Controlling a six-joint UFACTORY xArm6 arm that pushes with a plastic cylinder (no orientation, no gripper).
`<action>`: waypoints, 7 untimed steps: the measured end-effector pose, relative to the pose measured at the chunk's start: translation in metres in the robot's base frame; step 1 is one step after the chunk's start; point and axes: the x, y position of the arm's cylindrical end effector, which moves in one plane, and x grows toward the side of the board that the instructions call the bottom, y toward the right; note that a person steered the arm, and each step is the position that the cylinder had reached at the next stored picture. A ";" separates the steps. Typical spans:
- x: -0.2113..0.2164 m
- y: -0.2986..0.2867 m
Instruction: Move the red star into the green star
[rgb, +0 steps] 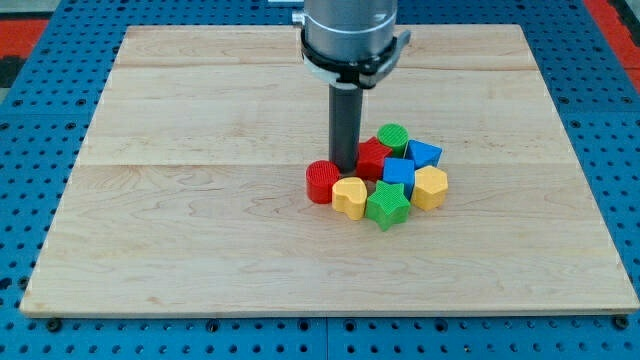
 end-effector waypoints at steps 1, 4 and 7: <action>0.008 0.011; -0.047 -0.003; 0.001 0.084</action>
